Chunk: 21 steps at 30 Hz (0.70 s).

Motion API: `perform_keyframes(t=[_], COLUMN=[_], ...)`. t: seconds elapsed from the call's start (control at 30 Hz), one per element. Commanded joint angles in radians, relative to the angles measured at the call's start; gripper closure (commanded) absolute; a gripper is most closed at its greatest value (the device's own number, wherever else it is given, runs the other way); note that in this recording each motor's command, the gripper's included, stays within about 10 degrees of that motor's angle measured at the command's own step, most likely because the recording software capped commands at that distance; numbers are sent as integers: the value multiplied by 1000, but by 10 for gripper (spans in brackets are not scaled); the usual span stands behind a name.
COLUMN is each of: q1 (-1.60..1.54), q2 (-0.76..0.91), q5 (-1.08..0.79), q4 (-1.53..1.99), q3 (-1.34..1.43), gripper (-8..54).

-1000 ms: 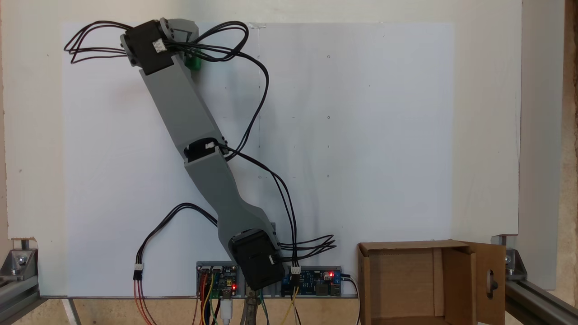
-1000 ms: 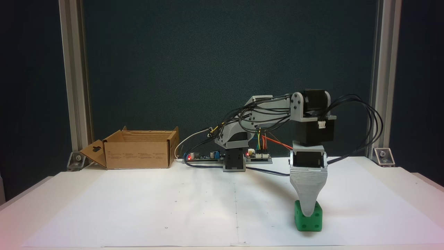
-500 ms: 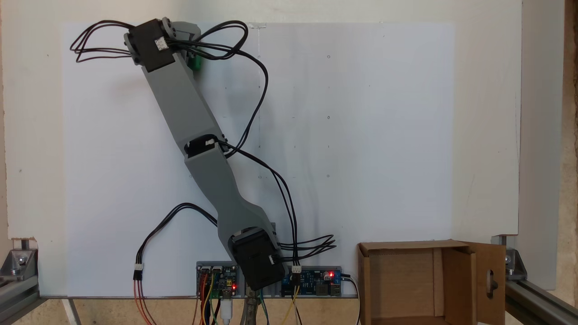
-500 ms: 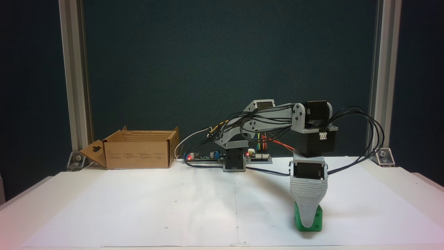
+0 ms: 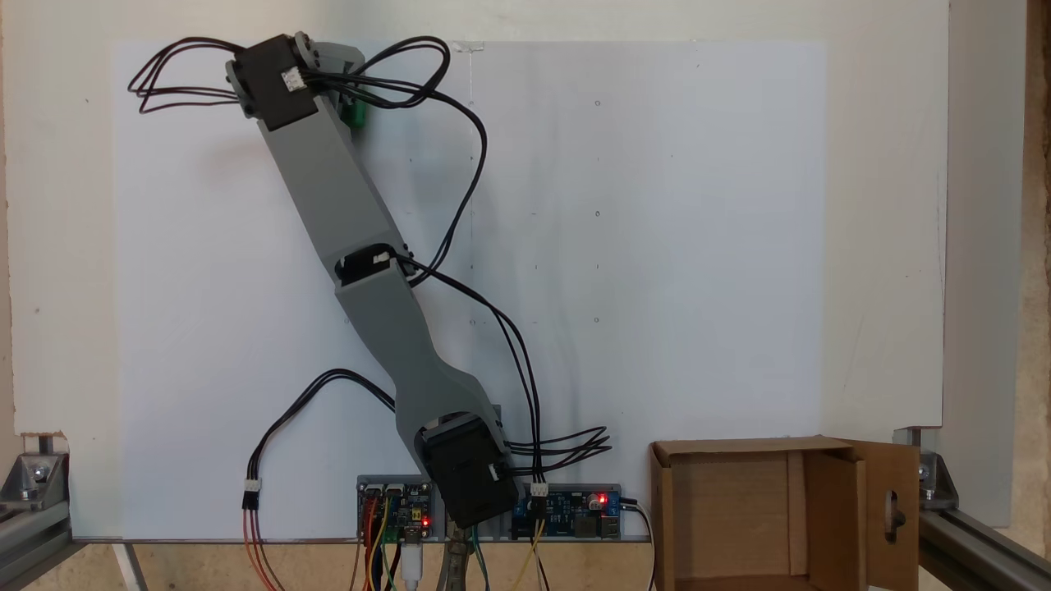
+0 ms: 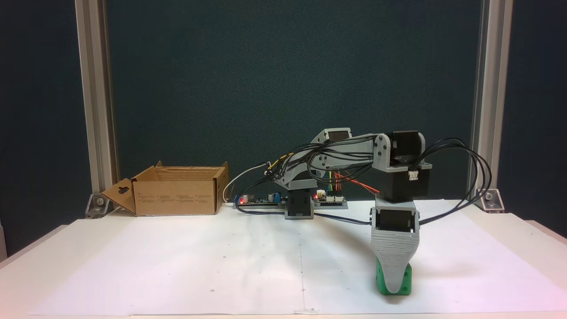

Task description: Grasp a green dice and put it in the bin.

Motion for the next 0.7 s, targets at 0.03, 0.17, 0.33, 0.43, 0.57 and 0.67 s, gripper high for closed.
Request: perform_keyframes(t=[0.03,0.17,0.33,0.43,0.57,0.67], q1=[-3,-5,-8,-8,-6,-5], q2=[12,2,-9,-12,-14,-15], q5=[61,60,60,60,60,60], q4=[-5,-11,-18,-25,-26,-28], q3=[-61,-61,-61,-61,-61,-61], gripper=[91,116,146,146,146,146])
